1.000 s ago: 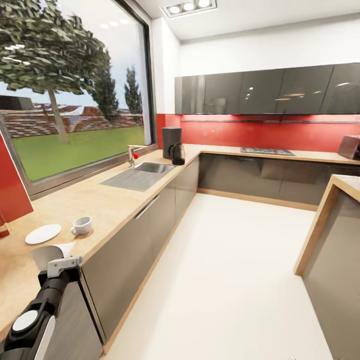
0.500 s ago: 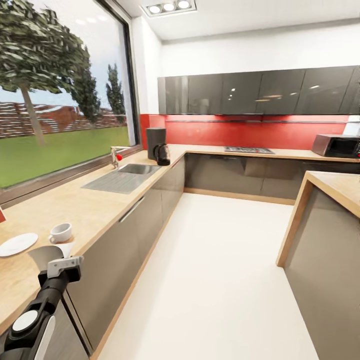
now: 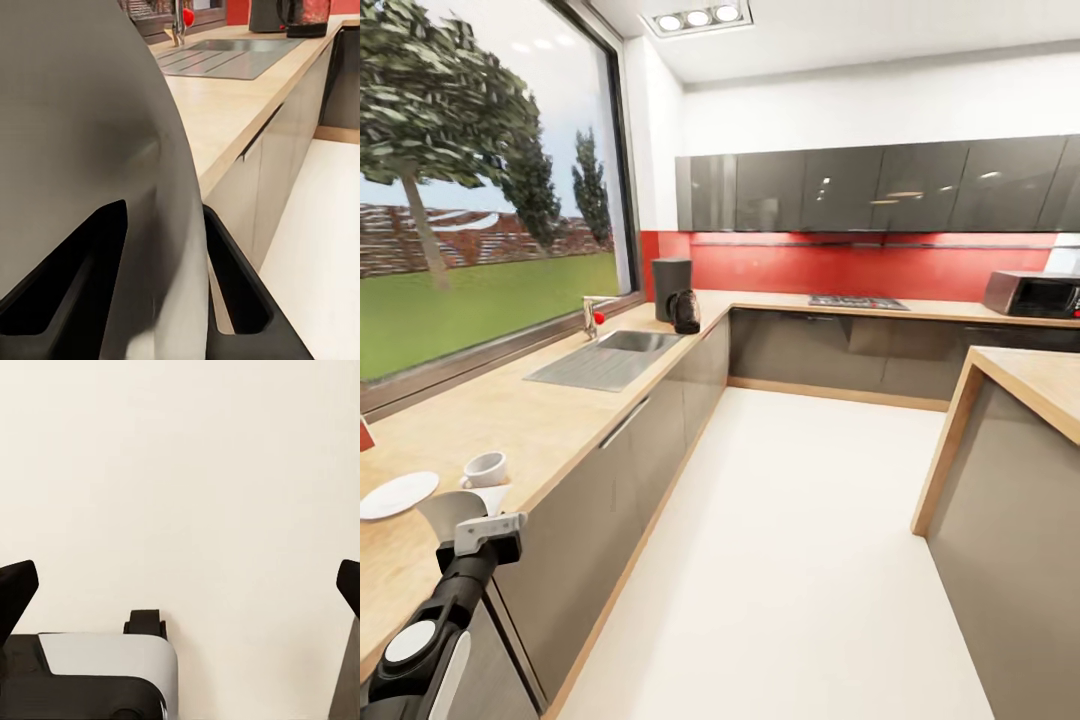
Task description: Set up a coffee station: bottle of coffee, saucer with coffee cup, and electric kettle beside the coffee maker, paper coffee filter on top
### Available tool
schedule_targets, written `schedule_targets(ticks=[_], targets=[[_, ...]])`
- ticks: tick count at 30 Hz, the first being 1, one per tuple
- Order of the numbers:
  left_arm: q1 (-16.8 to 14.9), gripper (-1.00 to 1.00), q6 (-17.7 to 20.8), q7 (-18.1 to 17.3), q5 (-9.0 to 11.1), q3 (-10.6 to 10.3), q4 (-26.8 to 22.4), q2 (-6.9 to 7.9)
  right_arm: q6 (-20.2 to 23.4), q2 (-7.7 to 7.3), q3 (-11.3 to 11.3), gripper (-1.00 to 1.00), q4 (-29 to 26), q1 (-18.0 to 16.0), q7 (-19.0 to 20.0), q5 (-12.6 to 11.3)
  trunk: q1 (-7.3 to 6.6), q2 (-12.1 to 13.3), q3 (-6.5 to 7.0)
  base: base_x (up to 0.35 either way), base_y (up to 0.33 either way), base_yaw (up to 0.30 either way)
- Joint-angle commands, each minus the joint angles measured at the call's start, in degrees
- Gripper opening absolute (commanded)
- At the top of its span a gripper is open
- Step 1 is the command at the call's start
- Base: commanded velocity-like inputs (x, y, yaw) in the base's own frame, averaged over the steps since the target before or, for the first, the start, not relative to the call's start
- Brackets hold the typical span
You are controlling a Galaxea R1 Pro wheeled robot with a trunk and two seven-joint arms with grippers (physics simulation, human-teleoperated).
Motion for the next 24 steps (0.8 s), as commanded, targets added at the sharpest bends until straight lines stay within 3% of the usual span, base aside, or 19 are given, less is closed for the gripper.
schedule_targets(ticks=[1, 5, 10, 24], targets=[[0.0, -1.0, 0.3, -0.1, -0.1, 0.0, -0.1, 0.0, -0.2, 0.0, 0.0, 1.0, 0.0, 0.0, 0.0, 0.1, -0.22, 0.4, 0.11, 0.0, 0.0, 0.0], [0.0, -1.0, 0.3, -0.1, -0.1, 0.0, -0.1, 0.0, -0.2, 0.0, 0.0, 1.0, 0.0, 0.0, 0.0, 0.1, -1.1, 2.0, 0.83, 0.0, 0.0, 0.0], [0.0, -1.0, 0.3, -0.1, -0.1, 0.0, -0.1, -0.01, -0.2, 0.0, 0.0, 1.0, 0.0, 0.0, 0.0, 0.1, -1.1, 2.0, 0.83, 0.0, 0.0, -0.081], [0.0, -1.0, 0.3, -0.1, -0.1, 0.0, -0.1, -0.01, -0.2, 0.0, 0.0, 1.0, 0.0, 0.0, 0.0, 0.1, -1.1, 2.0, 0.83, 0.0, 0.0, -0.258]])
